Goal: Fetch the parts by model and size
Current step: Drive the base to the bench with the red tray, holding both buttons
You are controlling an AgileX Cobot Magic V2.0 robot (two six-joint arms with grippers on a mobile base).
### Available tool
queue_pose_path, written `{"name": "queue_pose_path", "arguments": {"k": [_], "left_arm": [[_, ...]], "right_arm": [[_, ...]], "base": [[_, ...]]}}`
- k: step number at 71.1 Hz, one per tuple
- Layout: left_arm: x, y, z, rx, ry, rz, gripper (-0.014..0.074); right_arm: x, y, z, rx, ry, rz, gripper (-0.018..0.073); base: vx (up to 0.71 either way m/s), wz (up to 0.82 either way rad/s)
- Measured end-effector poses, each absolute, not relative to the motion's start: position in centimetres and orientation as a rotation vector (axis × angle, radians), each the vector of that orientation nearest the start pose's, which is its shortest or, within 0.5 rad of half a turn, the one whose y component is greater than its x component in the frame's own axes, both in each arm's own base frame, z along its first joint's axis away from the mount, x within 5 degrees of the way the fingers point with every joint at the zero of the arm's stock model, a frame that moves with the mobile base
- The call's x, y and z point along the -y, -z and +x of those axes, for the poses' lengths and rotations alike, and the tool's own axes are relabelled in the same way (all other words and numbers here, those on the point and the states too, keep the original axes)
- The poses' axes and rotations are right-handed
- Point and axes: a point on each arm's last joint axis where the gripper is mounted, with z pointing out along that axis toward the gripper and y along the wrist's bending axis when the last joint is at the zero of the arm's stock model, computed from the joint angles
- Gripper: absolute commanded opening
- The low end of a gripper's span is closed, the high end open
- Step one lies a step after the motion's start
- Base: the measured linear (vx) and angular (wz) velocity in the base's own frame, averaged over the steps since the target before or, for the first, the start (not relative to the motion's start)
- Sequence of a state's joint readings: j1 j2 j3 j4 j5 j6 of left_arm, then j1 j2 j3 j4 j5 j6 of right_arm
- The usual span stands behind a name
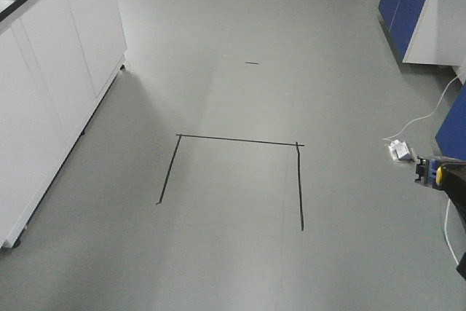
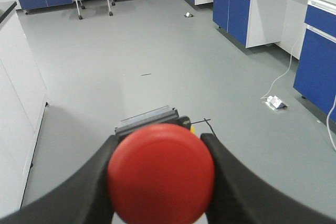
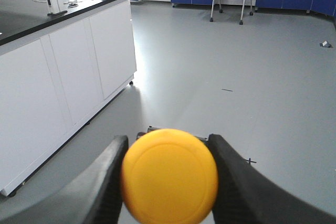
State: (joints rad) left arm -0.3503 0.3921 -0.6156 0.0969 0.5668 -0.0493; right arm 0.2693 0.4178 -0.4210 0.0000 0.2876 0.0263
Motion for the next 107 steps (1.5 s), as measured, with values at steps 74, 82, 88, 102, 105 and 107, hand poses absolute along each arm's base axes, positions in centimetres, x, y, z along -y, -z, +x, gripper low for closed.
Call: {"name": "queue_pose_path", "arguments": {"k": [74,82,88,102,105,107], "left_arm": [[2.09,-34.13,7.09,-1.801,0.177,0.312,-0.0006],[2.09,-34.13,7.09,-1.801,0.177,0.312,-0.0006],[2.09,-34.13,7.09,-1.801,0.177,0.312,-0.0006],[2.09,-34.13,7.09,-1.801,0.177,0.312,-0.0006],[2.09,-34.13,7.09,-1.801,0.177,0.312,-0.0006],[2.09,-34.13,7.09,-1.801,0.177,0.312,-0.0006]], "right_arm": [[-2.51,-29.95,9.11,-1.760,-0.214,-0.215,-0.0010],[-2.51,-29.95,9.11,-1.760,-0.214,-0.215,-0.0010],[-2.51,-29.95,9.11,-1.760,-0.214,-0.215,-0.0010],[-2.51,-29.95,9.11,-1.760,-0.214,-0.215,-0.0010],[-2.51,-29.95,9.11,-1.760,-0.214,-0.215,-0.0010],[-2.51,-29.95,9.11,-1.760,-0.214,-0.215,-0.0010]], "base": [[0.47,-0.11],[0.60,0.00],[0.61,0.02],[0.61,0.02],[0.60,0.00],[0.61,0.00]]}}
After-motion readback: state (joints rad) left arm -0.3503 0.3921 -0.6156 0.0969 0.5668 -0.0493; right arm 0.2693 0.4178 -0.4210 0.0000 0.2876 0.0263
